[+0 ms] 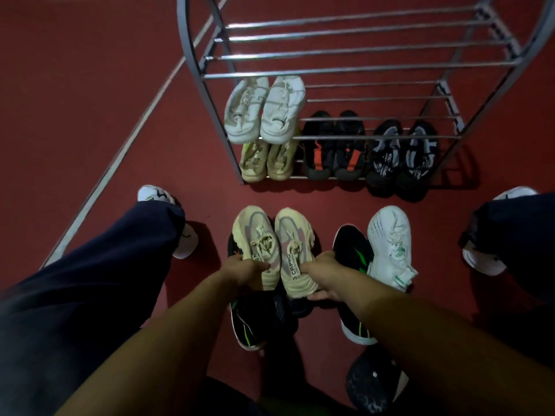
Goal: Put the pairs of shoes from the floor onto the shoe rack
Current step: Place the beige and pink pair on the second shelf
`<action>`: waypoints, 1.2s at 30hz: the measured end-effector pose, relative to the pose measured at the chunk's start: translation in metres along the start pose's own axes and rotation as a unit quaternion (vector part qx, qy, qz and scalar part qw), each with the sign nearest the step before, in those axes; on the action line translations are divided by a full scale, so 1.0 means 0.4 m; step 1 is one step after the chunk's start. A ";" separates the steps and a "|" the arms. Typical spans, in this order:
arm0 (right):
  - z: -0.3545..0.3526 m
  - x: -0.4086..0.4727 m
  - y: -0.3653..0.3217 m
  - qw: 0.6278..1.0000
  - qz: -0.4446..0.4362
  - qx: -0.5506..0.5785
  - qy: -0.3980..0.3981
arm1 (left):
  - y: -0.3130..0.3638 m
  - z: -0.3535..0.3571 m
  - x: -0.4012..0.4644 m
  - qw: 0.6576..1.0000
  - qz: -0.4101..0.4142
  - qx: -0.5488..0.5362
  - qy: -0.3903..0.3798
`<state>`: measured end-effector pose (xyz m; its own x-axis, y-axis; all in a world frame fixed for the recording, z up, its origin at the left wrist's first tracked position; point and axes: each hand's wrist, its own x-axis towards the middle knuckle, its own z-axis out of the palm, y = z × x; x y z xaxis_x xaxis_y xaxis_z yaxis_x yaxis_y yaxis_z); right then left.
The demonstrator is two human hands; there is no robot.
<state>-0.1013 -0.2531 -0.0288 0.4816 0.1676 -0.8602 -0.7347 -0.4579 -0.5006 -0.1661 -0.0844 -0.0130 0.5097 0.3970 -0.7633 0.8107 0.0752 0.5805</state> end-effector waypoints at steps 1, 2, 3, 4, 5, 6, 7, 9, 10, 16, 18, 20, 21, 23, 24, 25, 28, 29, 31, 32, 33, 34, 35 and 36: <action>0.005 -0.020 -0.010 1.000 0.003 -0.013 0.008 | 0.015 -0.007 -0.010 1.000 -0.005 0.018 -0.009; 0.012 -0.032 -0.027 1.000 0.006 -0.024 0.017 | 0.039 -0.016 -0.024 0.999 -0.001 0.033 -0.018; 0.016 -0.053 -0.045 0.999 0.008 -0.041 0.024 | 0.063 -0.027 -0.039 0.999 0.009 0.047 -0.024; 0.013 -0.074 -0.065 0.997 0.002 -0.066 0.028 | 0.090 -0.033 -0.054 0.997 0.025 0.068 -0.029; 0.003 -0.100 -0.091 0.995 -0.009 -0.093 0.028 | 0.117 -0.039 -0.072 0.995 0.044 0.088 -0.032; -0.011 -0.130 -0.120 0.993 -0.019 -0.115 0.029 | 0.144 -0.048 -0.092 0.993 0.056 0.099 -0.040; -0.030 -0.163 -0.149 0.990 -0.034 -0.134 0.030 | 0.169 -0.056 -0.114 0.991 0.067 0.108 -0.051; -0.069 -0.230 -0.194 0.984 -0.071 -0.163 0.026 | 0.209 -0.069 -0.162 0.989 0.082 0.107 -0.060; -0.089 -0.268 -0.224 0.981 -0.093 -0.168 0.026 | 0.235 -0.078 -0.187 0.988 0.097 0.103 -0.066; -0.164 -0.388 -0.295 0.990 -0.128 -0.060 0.020 | 0.346 -0.094 -0.268 0.985 0.149 0.016 -0.090; -0.189 -0.411 -0.304 0.991 -0.131 -0.008 0.011 | 0.383 -0.085 -0.274 0.981 0.162 -0.015 -0.108; -0.218 -0.417 -0.311 0.992 -0.120 0.046 0.008 | 0.412 -0.069 -0.268 0.975 0.187 -0.033 -0.116; -0.234 -0.416 -0.317 0.991 -0.114 0.071 0.005 | 0.427 -0.059 -0.260 0.973 0.193 -0.038 -0.123; -0.266 -0.408 -0.340 0.988 -0.112 0.104 0.012 | 0.462 -0.035 -0.245 0.970 0.197 -0.048 -0.133; -0.282 -0.400 -0.353 0.986 -0.113 0.118 0.019 | 0.482 -0.024 -0.235 0.969 0.195 -0.052 -0.141; -0.296 -0.390 -0.368 0.984 -0.115 0.130 0.028 | 0.502 -0.013 -0.221 0.969 0.189 -0.058 -0.150; -0.333 -0.356 -0.410 0.980 -0.123 0.151 0.049 | 0.554 0.031 -0.174 0.964 0.172 -0.088 -0.185; -0.344 -0.342 -0.424 0.980 -0.121 0.150 0.055 | 0.567 0.048 -0.159 0.964 0.171 -0.089 -0.185; -0.369 -0.303 -0.452 0.979 -0.119 0.142 0.081 | 0.595 0.085 -0.115 0.964 0.164 -0.108 -0.180; -0.381 -0.279 -0.465 0.978 -0.122 0.140 0.100 | 0.611 0.104 -0.103 0.960 0.162 -0.127 -0.188; -0.394 -0.250 -0.479 0.975 -0.129 0.137 0.122 | 0.632 0.123 -0.084 0.957 0.162 -0.142 -0.194; -0.408 -0.217 -0.493 0.970 -0.140 0.135 0.145 | 0.653 0.143 -0.066 0.955 0.154 -0.150 -0.205; -0.419 -0.183 -0.509 0.965 -0.153 0.133 0.168 | 0.671 0.163 -0.042 0.956 0.153 -0.149 -0.203; -0.430 -0.148 -0.526 0.958 -0.165 0.140 0.187 | 0.689 0.179 -0.023 0.957 0.157 -0.146 -0.196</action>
<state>0.1067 -0.3168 0.1443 0.8091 -0.0855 -0.5814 -0.5867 -0.1735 -0.7910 0.0731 -0.1328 0.1338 0.8304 0.0717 -0.5525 0.5143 0.2828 0.8096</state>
